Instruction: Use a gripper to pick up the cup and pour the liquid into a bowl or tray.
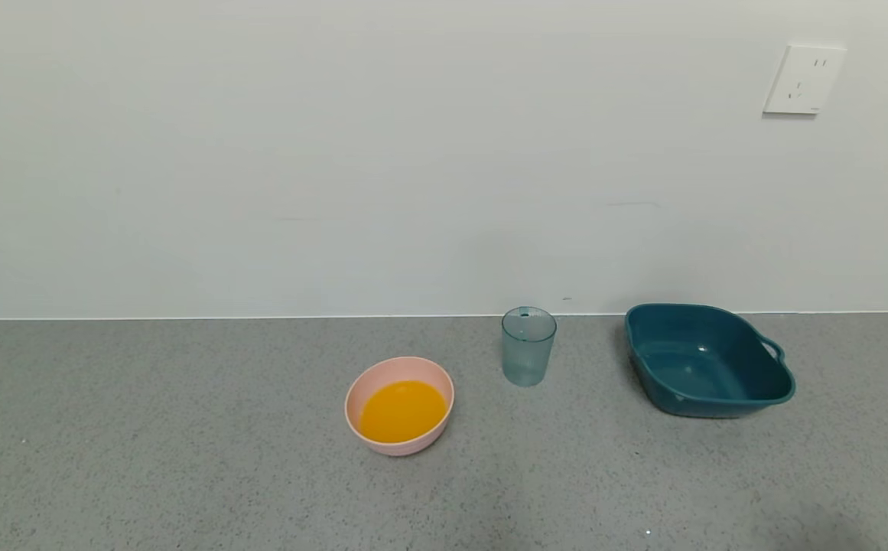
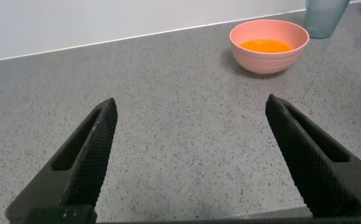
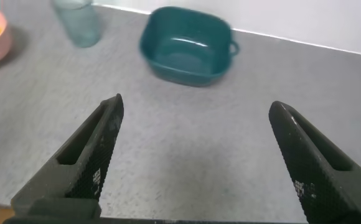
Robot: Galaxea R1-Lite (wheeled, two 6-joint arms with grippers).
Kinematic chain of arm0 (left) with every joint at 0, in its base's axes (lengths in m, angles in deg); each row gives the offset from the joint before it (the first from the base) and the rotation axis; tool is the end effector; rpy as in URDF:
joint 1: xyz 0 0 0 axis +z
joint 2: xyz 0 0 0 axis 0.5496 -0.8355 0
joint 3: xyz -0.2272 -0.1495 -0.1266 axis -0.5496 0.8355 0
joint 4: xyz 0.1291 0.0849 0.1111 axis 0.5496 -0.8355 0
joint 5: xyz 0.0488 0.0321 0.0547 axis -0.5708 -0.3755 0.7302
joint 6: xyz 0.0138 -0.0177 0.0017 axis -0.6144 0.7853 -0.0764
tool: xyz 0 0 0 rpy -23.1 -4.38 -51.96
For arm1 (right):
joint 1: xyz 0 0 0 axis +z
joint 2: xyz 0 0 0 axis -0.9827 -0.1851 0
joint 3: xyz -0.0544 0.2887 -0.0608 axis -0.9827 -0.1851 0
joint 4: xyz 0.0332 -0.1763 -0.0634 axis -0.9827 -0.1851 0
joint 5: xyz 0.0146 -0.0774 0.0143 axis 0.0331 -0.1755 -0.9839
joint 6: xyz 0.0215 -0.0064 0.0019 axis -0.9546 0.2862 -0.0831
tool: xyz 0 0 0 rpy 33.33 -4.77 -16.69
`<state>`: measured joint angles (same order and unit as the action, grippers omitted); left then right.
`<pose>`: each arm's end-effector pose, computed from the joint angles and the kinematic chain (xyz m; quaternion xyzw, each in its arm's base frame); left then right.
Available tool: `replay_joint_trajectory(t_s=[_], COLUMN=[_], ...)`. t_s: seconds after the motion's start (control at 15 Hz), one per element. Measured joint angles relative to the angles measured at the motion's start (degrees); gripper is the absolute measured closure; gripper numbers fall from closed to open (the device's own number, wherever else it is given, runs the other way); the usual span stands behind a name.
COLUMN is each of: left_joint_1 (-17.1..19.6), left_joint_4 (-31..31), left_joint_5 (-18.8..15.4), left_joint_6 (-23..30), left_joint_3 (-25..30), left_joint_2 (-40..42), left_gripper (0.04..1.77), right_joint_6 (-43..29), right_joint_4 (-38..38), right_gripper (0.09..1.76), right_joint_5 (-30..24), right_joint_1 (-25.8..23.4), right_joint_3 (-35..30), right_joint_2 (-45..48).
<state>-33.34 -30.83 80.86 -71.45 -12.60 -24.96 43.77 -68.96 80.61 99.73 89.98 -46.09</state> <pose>-0.0228 -0.0012 0.0753 0.0474 -0.0003 -0.0237 0.9986 0.0247 0.0017 0.2223 -0.0540 0.1212 0.0191 0.9910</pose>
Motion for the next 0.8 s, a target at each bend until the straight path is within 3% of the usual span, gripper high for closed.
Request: replay_joint_trajectory(t_s=[0.33, 0.8], left_joint_1=[0.0, 0.0], left_joint_4=[0.0, 0.0], left_joint_5=[0.0, 0.0], left_joint_6=[0.0, 0.0], left_joint_3=[0.0, 0.0], left_joint_2=[0.0, 0.0], left_gripper=[0.09, 0.09], right_joint_6=[1.9, 2.7], right_joint_4=[-1.8, -2.4], right_gripper=[0.15, 0.15], right_joint_5=[0.2, -3.9], right_joint_1=[-17.2, -20.2], right_joint_3=[0.7, -2.8], right_joint_2=[7.8, 18.4])
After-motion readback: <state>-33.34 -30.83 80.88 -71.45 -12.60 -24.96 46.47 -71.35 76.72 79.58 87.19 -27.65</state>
